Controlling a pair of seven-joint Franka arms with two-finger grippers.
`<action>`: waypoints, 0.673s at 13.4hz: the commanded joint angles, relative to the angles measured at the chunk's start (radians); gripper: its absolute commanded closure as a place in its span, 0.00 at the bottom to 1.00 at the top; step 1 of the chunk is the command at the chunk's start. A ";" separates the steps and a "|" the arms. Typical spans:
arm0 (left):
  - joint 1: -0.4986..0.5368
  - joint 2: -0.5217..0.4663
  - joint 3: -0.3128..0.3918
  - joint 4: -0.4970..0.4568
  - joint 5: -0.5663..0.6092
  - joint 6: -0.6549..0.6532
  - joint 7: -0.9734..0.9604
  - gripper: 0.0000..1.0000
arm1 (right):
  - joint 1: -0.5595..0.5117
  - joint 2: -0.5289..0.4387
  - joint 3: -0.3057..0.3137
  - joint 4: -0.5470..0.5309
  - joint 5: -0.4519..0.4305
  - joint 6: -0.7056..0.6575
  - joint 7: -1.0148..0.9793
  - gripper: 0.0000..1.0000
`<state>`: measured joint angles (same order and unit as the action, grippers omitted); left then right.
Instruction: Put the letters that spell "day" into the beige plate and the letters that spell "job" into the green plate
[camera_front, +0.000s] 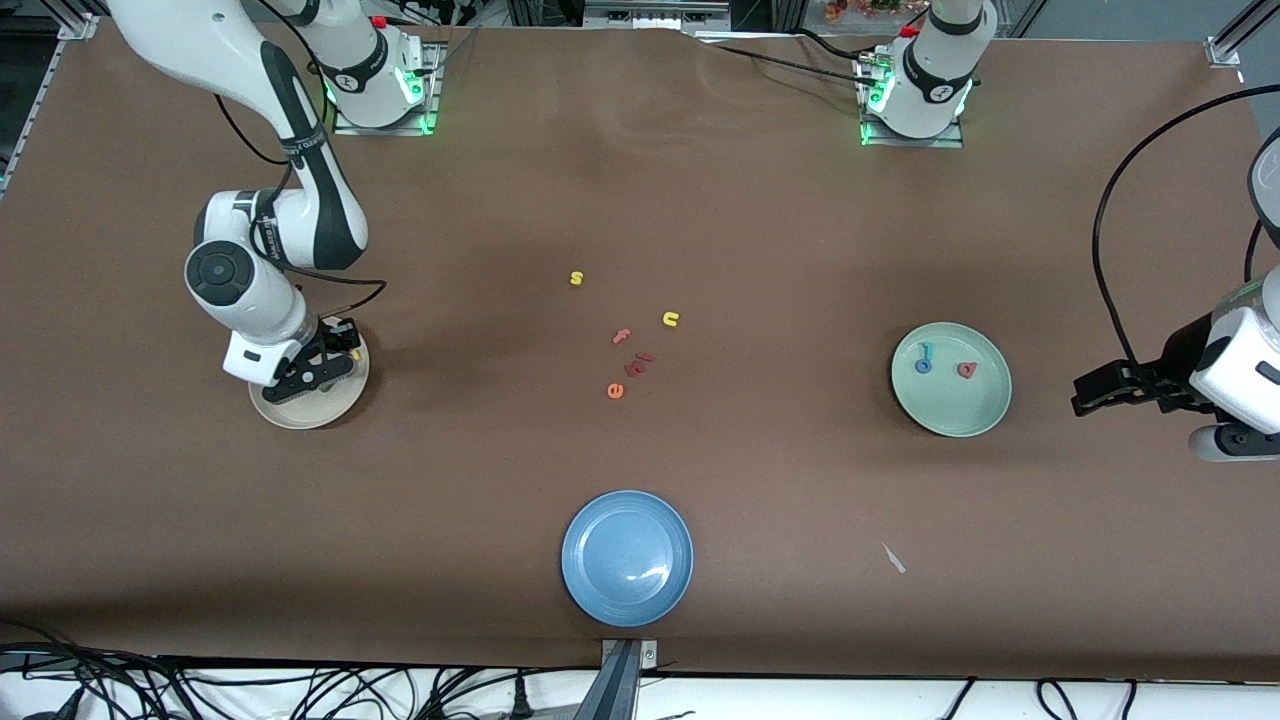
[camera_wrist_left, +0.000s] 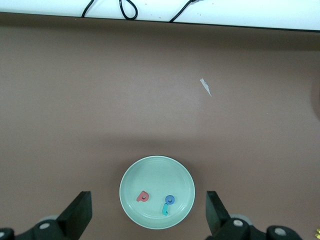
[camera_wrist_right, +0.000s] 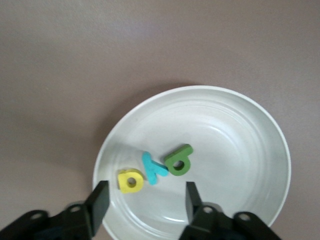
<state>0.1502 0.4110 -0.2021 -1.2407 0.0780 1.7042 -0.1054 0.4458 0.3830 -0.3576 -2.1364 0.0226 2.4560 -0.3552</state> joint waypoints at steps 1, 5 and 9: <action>-0.001 -0.014 0.001 0.000 0.029 -0.008 0.013 0.00 | 0.008 -0.026 0.002 0.068 0.088 -0.125 -0.001 0.00; -0.001 -0.014 0.001 0.000 0.029 -0.008 0.013 0.00 | 0.057 -0.012 0.006 0.240 0.089 -0.371 0.207 0.00; -0.004 -0.014 -0.007 0.000 0.029 -0.008 0.013 0.00 | 0.120 -0.016 0.006 0.300 0.085 -0.472 0.352 0.00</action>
<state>0.1489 0.4110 -0.2044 -1.2407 0.0780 1.7042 -0.1054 0.5481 0.3704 -0.3492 -1.8616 0.0990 2.0313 -0.0557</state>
